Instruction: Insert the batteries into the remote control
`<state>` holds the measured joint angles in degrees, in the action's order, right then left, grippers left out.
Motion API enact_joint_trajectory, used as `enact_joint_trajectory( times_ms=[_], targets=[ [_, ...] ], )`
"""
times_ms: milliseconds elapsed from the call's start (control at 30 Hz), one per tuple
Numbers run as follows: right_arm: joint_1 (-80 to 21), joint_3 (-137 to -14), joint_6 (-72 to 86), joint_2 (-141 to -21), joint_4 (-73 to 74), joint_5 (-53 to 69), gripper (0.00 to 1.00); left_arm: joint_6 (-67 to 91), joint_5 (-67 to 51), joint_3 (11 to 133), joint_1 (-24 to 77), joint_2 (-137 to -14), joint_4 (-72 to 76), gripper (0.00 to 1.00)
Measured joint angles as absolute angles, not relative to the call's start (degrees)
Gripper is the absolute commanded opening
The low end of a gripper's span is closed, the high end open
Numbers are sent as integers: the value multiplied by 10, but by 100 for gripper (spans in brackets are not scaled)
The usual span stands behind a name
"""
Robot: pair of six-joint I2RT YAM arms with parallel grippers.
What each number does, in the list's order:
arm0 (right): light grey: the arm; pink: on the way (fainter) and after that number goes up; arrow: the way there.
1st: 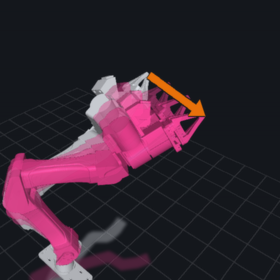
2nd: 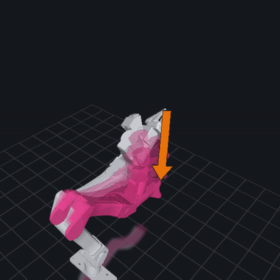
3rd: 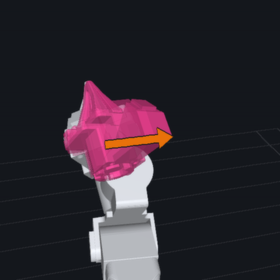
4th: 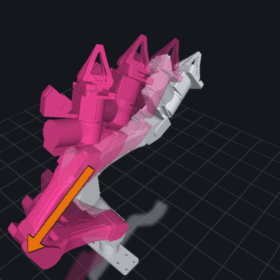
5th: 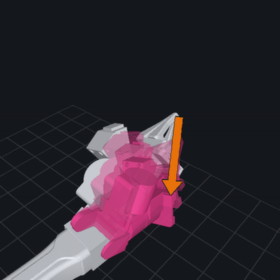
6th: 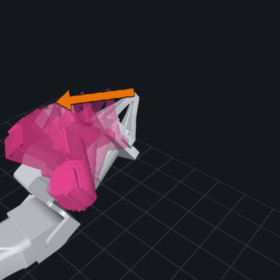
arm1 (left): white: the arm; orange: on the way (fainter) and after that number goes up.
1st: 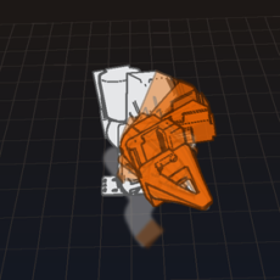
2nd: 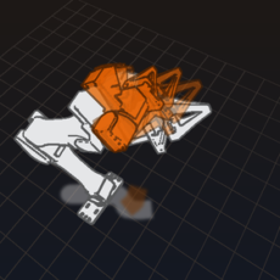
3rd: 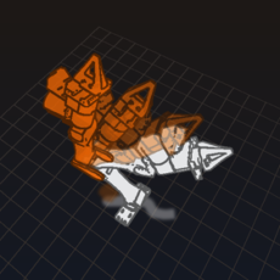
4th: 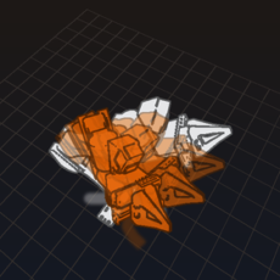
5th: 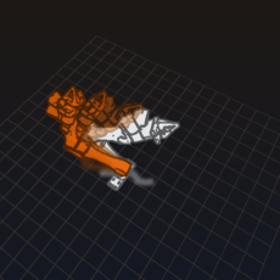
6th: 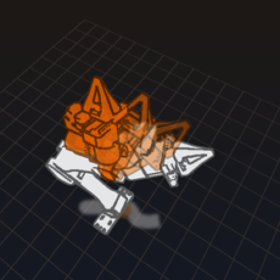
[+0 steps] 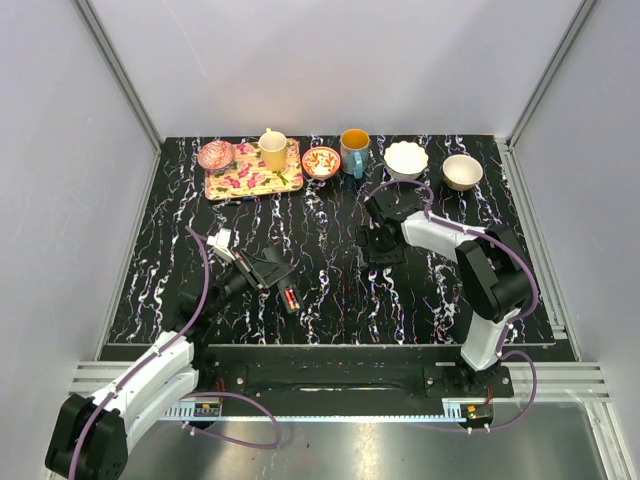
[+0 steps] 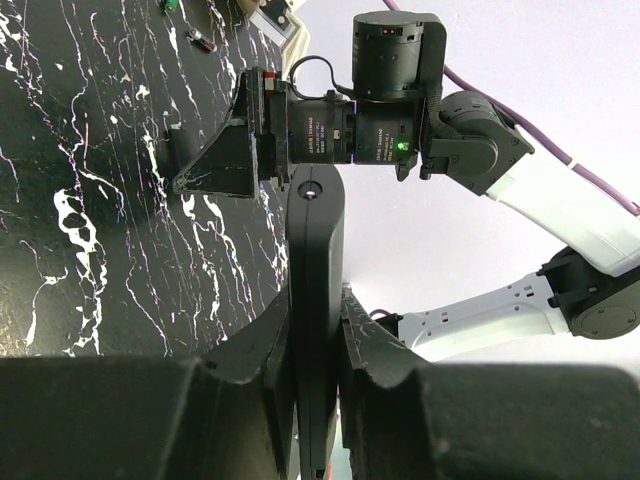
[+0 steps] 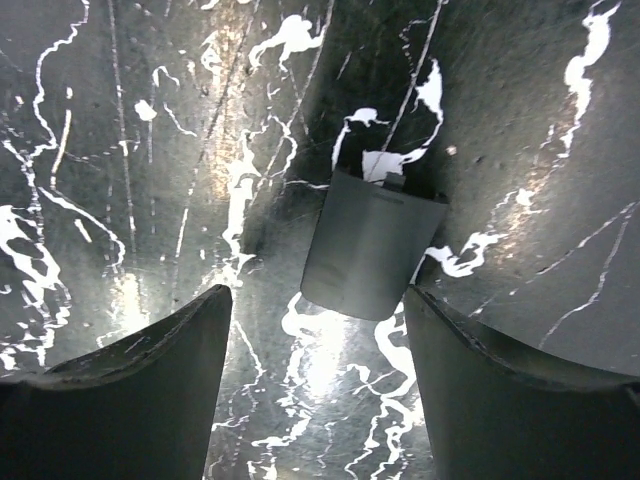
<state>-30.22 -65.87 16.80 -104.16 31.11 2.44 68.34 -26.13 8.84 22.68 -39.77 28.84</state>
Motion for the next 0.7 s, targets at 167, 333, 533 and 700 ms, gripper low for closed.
enact_joint_trajectory(
  times_ms=[167,333,533,700],
  targets=[
    [-302,-659,192,-1040,314,41,75,683,-261,88,227,-399,288,0],
    [-303,-659,201,-1040,328,18,72,683,-261,88,228,-399,288,0],
    [-304,-672,263,-1052,347,-15,72,684,-259,88,228,-409,289,0],
    [-312,-704,312,-1077,378,-49,70,683,-258,88,228,-414,290,0]
  ],
)
